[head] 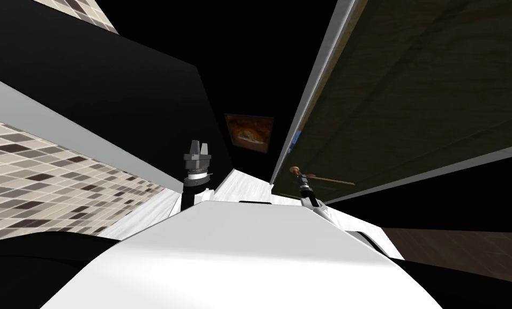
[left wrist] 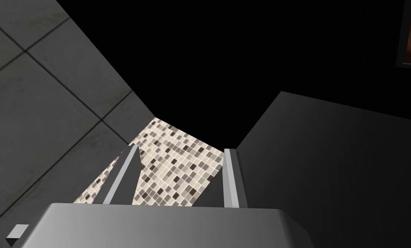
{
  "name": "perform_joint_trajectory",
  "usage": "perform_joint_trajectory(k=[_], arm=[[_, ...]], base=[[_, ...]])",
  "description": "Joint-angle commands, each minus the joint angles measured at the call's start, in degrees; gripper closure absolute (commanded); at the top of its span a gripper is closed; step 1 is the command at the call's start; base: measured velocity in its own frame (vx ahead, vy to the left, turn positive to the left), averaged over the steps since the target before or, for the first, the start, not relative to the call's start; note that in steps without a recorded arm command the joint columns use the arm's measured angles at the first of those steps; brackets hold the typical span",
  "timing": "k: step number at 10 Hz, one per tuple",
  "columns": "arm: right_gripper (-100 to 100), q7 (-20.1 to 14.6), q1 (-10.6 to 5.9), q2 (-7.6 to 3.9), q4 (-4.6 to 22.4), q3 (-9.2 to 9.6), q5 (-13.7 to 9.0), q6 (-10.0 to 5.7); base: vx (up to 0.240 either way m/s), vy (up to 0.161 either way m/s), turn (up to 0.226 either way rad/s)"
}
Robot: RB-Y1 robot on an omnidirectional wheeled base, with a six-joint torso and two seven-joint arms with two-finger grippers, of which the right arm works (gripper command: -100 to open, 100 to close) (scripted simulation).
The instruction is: Pull the door open
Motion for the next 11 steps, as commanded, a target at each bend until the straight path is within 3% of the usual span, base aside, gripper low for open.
perform_joint_trajectory(k=[1,8,9,10,11], arm=[[100,0.0,0.00,0.00,0.0,0.00,0.0,0.00],[100,-5.7,4.75,-4.64,-2.2,5.42,1.5,-5.69],[100,-5.4,4.16,-4.09,-1.7,5.18,1.4,-5.27],[100,-6.5,5.51,-5.07,-1.6,6.24,1.6,-7.27],[100,-6.8,5.80,-5.35,-1.6,6.44,1.6,-7.77]], base=[[-0.093,-0.020,0.027],[-0.225,-0.077,0.119],[-0.117,-0.046,0.040],[-0.196,-0.062,0.164],[-0.223,-0.069,0.139]])
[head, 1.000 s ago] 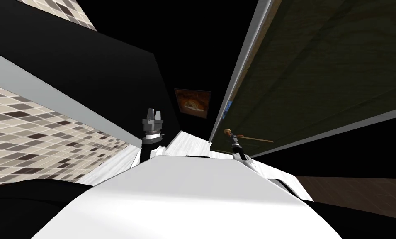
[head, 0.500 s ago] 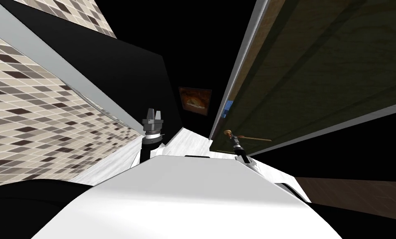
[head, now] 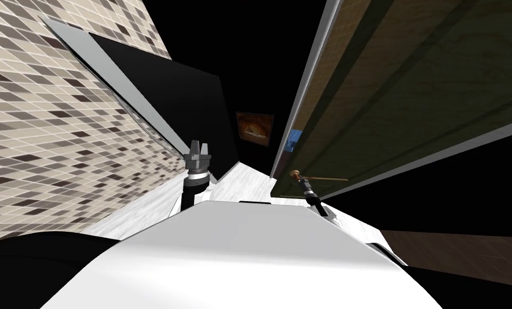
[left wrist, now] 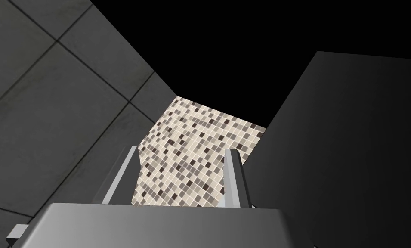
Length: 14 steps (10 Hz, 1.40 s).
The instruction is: Pull the door open
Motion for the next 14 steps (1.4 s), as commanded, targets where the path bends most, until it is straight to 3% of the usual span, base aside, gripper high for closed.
perform_joint_trajectory(k=[1,4,6,7,8,14], arm=[[100,-0.8,0.58,-0.86,0.7,0.69,0.1,-1.92],[100,-2.4,2.49,-2.79,0.9,2.01,0.3,-5.24],[100,-3.0,3.24,-3.55,0.9,2.53,0.3,-6.54],[100,-2.8,2.90,-3.02,1.0,2.53,0.4,-5.90],[100,-3.3,3.63,-3.54,1.6,2.97,0.3,-7.53],[100,-4.7,5.66,-5.54,3.3,3.99,-0.1,-12.41]], base=[[-0.180,-0.054,0.116],[-0.191,-0.077,0.143],[-0.140,-0.060,0.081],[-0.064,-0.027,0.019],[-0.154,-0.069,0.232],[-0.203,-0.093,0.165]])
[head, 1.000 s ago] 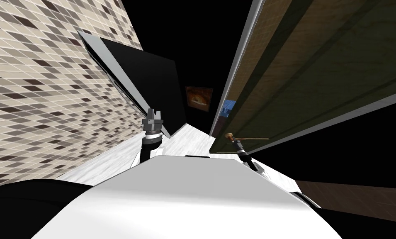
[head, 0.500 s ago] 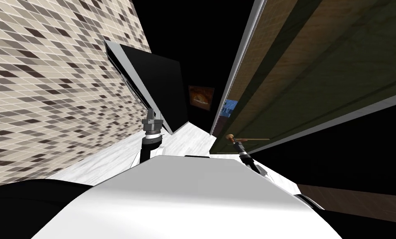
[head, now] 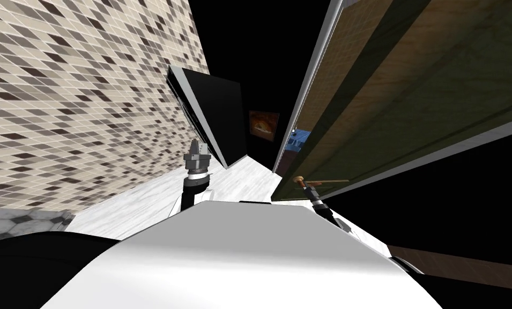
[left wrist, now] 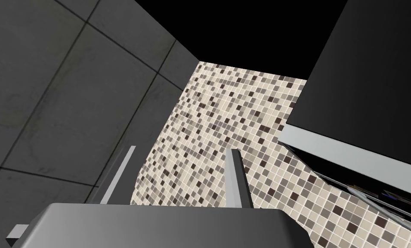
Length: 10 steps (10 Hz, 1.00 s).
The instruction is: Pull the door open
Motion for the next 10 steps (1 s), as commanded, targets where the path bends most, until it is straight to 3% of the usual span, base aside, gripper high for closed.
perform_joint_trajectory(k=[1,5,10], arm=[[100,-0.4,0.60,-0.94,0.4,0.02,-0.2,-1.40],[100,-0.9,0.69,-0.99,1.7,0.60,-0.1,-2.97],[100,-1.3,1.27,-1.71,2.6,0.96,-0.3,-4.93]], base=[[-0.215,-0.086,0.184],[-0.152,-0.047,0.120],[-0.203,-0.095,0.170]])
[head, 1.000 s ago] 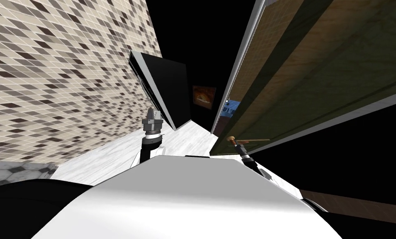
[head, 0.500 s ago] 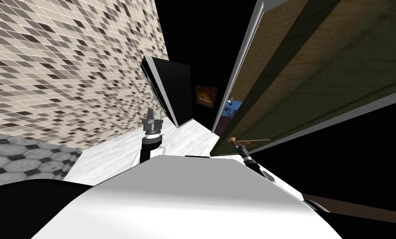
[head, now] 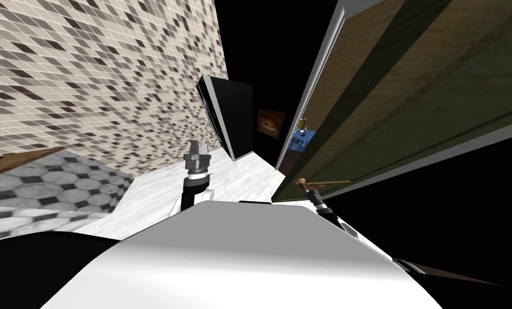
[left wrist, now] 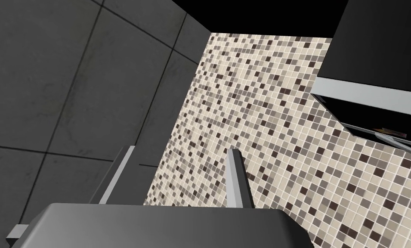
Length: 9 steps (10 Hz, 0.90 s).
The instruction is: Pull the door open
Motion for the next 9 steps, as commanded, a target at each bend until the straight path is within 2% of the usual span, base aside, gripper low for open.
perform_joint_trajectory(k=[1,5,6,7,9], arm=[[100,0.0,0.19,-0.41,0.4,-0.02,-0.1,-0.77],[100,-0.3,0.55,-0.86,1.0,0.20,-0.2,-2.00],[100,-0.3,0.50,-0.47,0.9,0.43,-0.1,-1.71],[100,-0.5,0.63,-0.32,3.2,0.46,0.0,-4.12],[100,-0.7,0.75,-0.24,5.7,0.42,0.0,-6.60]], base=[[-0.213,-0.094,0.184],[-0.179,-0.070,0.130],[-0.070,-0.022,0.030],[-0.063,-0.026,0.130],[-0.085,-0.043,0.131]])
